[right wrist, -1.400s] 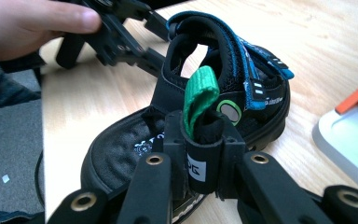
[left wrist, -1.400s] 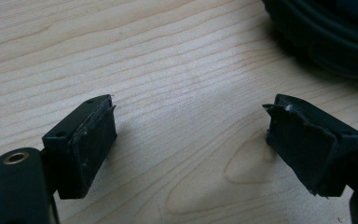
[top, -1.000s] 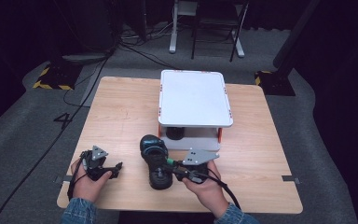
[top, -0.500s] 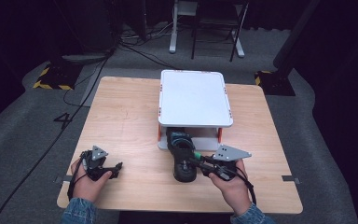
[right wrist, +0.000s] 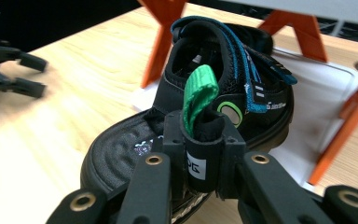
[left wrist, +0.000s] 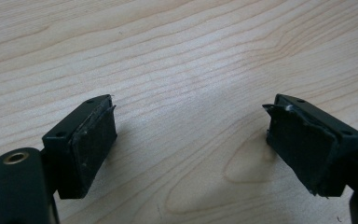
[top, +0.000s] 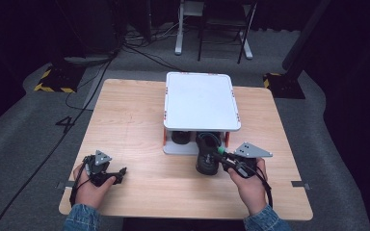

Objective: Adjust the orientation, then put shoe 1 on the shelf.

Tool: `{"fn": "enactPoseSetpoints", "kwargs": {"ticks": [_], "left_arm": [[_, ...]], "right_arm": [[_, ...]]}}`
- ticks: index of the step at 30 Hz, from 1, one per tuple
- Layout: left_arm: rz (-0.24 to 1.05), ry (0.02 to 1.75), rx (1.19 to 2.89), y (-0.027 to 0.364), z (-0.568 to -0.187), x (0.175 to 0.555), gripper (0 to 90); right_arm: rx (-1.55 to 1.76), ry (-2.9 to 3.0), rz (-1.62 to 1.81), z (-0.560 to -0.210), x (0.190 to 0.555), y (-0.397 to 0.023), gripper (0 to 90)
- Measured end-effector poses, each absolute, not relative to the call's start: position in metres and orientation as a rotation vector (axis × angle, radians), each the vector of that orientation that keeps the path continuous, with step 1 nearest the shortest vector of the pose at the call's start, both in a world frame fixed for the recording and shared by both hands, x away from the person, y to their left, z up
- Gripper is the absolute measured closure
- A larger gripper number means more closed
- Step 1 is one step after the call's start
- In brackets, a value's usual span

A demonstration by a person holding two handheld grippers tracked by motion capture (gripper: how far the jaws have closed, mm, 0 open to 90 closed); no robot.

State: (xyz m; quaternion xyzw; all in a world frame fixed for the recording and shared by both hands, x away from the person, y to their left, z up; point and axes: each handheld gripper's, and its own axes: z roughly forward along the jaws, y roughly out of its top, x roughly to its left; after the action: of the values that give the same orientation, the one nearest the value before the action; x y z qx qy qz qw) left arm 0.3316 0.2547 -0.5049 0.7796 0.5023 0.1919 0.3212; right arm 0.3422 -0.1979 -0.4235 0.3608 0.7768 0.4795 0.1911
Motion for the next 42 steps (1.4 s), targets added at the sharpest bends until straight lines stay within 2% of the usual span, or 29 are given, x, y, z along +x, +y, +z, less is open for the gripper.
{"fn": "enactPoseSetpoints", "kwargs": {"ticks": [17,25,36,42], "left_arm": [[0.504,1.319,2.049,0.255,-0.505,0.331,15.7],[0.503,1.322,2.047,0.255,-0.505,0.332,15.4],[0.503,1.322,2.047,0.255,-0.505,0.332,15.4],[0.503,1.322,2.046,0.255,-0.505,0.332,15.4]], "right_arm": [[1.086,2.131,1.295,-0.441,0.362,-0.213,78.7],[1.071,2.113,1.258,-0.449,0.375,-0.202,78.7],[1.022,2.106,1.181,-0.464,0.41,-0.183,78.5],[0.945,2.109,1.149,-0.466,0.414,-0.176,75.6]]}}
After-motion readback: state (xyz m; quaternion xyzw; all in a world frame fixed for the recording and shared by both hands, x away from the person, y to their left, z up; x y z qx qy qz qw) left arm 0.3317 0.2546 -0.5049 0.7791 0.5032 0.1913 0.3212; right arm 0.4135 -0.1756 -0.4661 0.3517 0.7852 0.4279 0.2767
